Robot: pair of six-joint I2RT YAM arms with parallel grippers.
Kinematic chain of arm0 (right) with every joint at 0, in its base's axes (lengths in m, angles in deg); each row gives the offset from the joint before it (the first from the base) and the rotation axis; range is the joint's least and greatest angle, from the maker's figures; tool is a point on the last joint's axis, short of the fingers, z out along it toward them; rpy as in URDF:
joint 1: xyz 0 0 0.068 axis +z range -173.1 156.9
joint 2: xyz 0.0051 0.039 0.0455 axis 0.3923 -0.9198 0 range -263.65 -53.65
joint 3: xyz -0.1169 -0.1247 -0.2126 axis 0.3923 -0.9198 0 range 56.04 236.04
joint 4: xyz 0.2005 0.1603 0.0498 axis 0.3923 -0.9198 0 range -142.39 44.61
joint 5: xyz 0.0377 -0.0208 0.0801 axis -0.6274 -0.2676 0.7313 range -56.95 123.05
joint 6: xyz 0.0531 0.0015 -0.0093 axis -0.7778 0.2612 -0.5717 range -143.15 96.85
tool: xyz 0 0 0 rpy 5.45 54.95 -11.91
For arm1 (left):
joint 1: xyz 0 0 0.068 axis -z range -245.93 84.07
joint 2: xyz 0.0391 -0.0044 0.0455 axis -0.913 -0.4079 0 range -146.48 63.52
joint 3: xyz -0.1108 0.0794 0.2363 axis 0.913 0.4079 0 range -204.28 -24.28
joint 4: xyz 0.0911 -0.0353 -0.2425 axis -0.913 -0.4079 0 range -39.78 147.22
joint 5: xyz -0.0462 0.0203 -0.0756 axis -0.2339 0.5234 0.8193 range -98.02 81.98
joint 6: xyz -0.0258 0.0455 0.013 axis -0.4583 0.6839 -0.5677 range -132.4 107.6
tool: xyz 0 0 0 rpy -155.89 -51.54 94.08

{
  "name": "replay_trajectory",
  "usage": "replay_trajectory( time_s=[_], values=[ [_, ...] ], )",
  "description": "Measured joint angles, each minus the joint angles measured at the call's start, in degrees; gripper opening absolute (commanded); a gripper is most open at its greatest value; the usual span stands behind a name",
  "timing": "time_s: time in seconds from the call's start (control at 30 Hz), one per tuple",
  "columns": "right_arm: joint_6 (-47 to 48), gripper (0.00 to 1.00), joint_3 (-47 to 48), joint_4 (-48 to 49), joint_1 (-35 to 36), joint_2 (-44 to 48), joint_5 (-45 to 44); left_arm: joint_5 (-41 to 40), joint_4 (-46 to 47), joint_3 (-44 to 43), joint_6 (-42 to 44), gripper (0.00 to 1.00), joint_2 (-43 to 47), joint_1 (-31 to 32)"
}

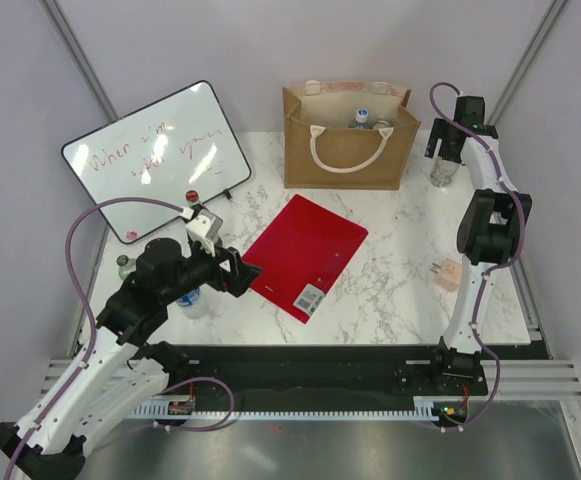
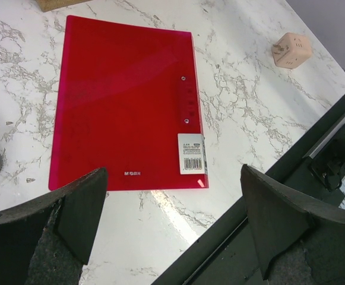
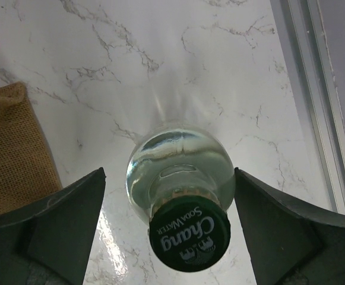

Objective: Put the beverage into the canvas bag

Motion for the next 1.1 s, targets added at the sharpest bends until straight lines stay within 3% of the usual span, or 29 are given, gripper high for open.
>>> replay_trajectory(
  time_s=[0.33, 0.73, 1.1],
  values=[
    [1.4, 0.86, -0.2, 2.5, -0.2, -1.2, -0.2, -0.5, 0.0, 0.0, 0.0, 1.00, -0.5, 0.0],
    [2.1, 0.50, -1.5, 5.3, -0.7, -0.9, 0.1, -0.9, 0.0, 0.0, 0.0, 1.00, -0.5, 0.0],
    [0.4, 0.43, -19.2, 10.3, 0.2, 10.4, 0.8, -0.9, 0.0, 0.0, 0.0, 1.00, 0.6, 0.0]
  ],
)
